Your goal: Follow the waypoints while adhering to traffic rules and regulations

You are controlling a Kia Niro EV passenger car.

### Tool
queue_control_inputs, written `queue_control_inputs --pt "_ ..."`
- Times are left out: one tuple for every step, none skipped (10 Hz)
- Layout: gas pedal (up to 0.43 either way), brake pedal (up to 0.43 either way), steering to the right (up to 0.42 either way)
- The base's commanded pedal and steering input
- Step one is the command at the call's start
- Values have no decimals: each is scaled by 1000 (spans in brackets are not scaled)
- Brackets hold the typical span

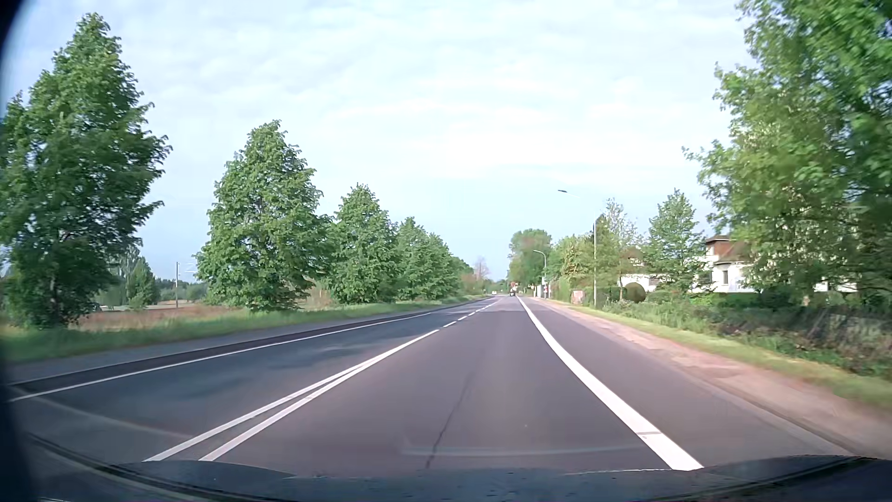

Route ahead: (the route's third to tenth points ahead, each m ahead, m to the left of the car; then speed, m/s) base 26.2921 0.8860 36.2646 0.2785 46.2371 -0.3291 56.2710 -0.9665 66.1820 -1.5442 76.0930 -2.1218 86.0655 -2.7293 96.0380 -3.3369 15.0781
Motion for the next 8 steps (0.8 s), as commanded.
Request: queue_control_inputs --pt "189 0 12" --pt "189 0 12" --pt "189 0 11" --pt "189 0 11" --pt "189 0 11" --pt "189 0 8" --pt "189 0 6" --pt "189 0 6"
